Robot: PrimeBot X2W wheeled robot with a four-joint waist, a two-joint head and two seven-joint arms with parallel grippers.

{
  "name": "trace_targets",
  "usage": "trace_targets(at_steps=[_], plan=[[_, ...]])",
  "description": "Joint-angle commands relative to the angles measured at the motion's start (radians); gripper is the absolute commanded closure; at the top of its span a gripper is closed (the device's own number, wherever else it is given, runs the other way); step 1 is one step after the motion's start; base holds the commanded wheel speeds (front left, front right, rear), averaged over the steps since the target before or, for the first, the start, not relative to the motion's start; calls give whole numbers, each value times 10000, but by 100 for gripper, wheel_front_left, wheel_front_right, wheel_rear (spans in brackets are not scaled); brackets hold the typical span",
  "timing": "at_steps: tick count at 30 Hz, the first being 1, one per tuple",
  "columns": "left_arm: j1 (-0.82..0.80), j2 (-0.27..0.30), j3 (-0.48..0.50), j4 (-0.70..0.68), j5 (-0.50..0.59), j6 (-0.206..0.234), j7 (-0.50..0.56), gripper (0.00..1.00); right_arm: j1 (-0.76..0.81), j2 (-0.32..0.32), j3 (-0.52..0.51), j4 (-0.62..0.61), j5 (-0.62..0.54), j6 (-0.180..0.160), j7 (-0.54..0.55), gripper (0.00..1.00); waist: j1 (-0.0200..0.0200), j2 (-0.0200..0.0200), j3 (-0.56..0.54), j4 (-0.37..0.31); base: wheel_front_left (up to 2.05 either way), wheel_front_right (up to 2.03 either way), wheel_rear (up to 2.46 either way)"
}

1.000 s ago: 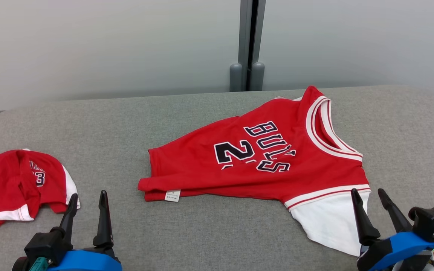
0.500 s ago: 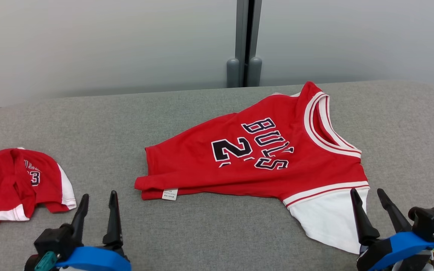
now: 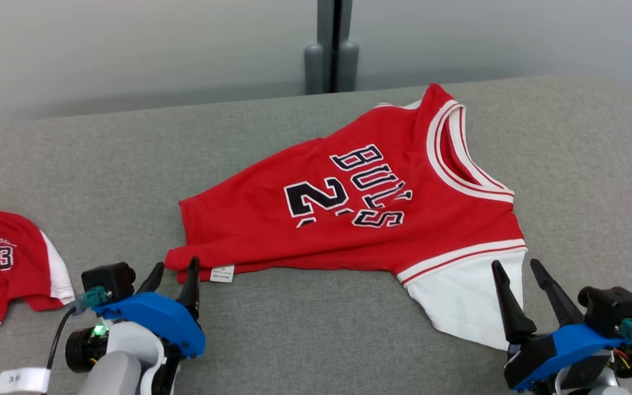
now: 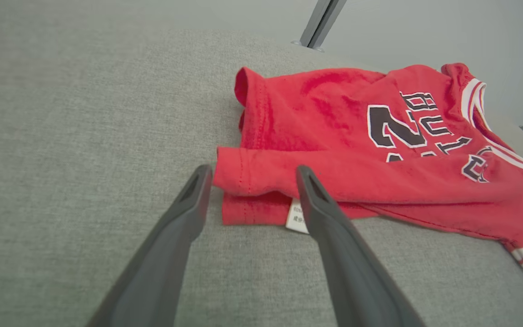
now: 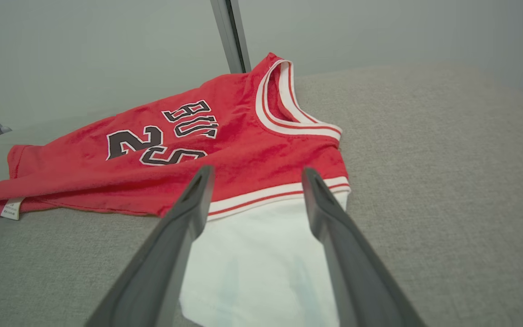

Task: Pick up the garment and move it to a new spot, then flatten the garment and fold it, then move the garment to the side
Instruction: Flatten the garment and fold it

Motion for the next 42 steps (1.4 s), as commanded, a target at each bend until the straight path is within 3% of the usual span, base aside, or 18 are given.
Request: trace_targets(at_steps=[1, 7, 8, 9, 10, 22, 30, 31, 32, 37, 42], plan=[[-273, 0, 43, 233, -47, 102, 164, 0, -155, -27, 38, 35, 73, 6, -74, 0, -1, 0, 102, -71, 0, 0, 0], [-687, 24, 212, 693, -204, 60, 25, 0, -320, -25, 143, 200, 164, 6, -236, 0, -1, 0, 412, -319, 0, 0, 0], [-713, 31, 225, 728, -202, 63, -40, 47, -330, -25, 142, 224, 171, 6, -235, 0, -1, 0, 434, -339, 0, 0, 0], [-740, 42, 212, 731, -166, 36, -147, 80, -343, -25, 143, 252, 175, 6, -257, 0, -1, 0, 451, -351, 0, 0, 0], [-747, 32, 217, 762, -181, 37, -205, 100, -349, -25, 137, 280, 184, 6, -278, 0, -1, 0, 462, -358, 0, 0, 0], [-146, -50, -97, 156, -21, 117, -535, 100, 285, -19, -835, 1161, 352, 7, 1151, 0, -1, 0, 375, -235, 0, 0, 0], [17, -34, -270, -236, -20, 169, -373, 100, 21, -13, -340, 2323, 166, 7, 1822, 0, -1, 0, 432, 18, 0, 0, 0], [20, -36, -283, -255, -30, 177, -360, 100, -35, -4, -195, 2428, 237, 12, 1885, 34, -1, 0, 441, 36, 0, 0, 0], [28, -40, -289, -271, -51, 185, -348, 100, -99, 25, -96, 2450, 328, 18, 1790, 100, -1, 0, 453, 49, 0, 0, 0], [36, -30, -155, -537, -166, 100, -697, 100, -373, -11, -168, 2161, 652, 15, 1335, 100, -1, 0, 447, 39, 0, 0, 0], [79, -57, 146, -1367, -499, -36, -1121, 100, -613, -28, -523, 842, 843, 7, 857, 100, -1, 0, 271, -72, 0, 0, 0]])
